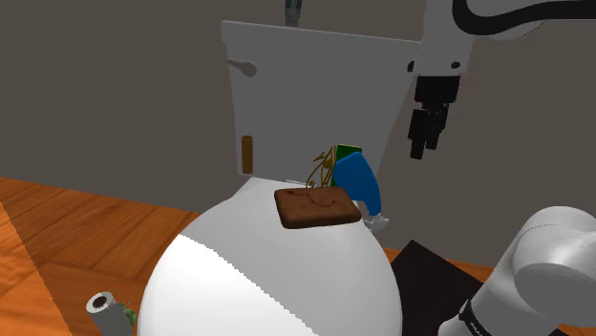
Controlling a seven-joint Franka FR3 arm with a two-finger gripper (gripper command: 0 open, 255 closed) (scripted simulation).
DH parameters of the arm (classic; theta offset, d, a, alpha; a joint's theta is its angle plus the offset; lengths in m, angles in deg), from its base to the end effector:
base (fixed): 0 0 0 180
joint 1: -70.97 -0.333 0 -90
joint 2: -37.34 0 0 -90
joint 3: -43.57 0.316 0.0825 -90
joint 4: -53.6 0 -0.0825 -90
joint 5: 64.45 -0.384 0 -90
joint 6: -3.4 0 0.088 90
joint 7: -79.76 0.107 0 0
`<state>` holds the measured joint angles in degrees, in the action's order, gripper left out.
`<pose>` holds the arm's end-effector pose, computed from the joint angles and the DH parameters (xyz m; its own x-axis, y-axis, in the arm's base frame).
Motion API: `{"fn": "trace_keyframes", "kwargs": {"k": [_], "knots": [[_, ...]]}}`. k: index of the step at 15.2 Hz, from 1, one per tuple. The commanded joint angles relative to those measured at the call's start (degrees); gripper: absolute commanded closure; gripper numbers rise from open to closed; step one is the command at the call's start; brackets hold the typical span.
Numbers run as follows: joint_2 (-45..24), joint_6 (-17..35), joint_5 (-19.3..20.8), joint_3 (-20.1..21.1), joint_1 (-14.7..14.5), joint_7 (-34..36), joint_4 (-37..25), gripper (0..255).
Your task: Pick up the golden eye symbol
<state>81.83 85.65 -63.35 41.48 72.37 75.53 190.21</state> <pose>0.2918 -0.0229 0.5638 0.9850 0.0259 -0.1708 0.0230 -0.9996 -0.0190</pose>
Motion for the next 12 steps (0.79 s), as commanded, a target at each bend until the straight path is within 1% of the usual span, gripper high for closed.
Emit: {"fn": "trace_keyframes", "kwargs": {"k": [1, 4, 7, 12], "knots": [[0.00, 0.00, 0.00, 0.00, 0.00, 0.00, 0.00, 0], [1.73, 8.09, -4.61, 4.17, 2.07, 11.65, 4.49, 0], [2.04, 16.93, -8.56, 8.88, 4.15, 22.97, 7.96, 0], [-0.81, 32.44, -13.00, 17.74, 8.51, 41.78, 10.93, 0]]}}
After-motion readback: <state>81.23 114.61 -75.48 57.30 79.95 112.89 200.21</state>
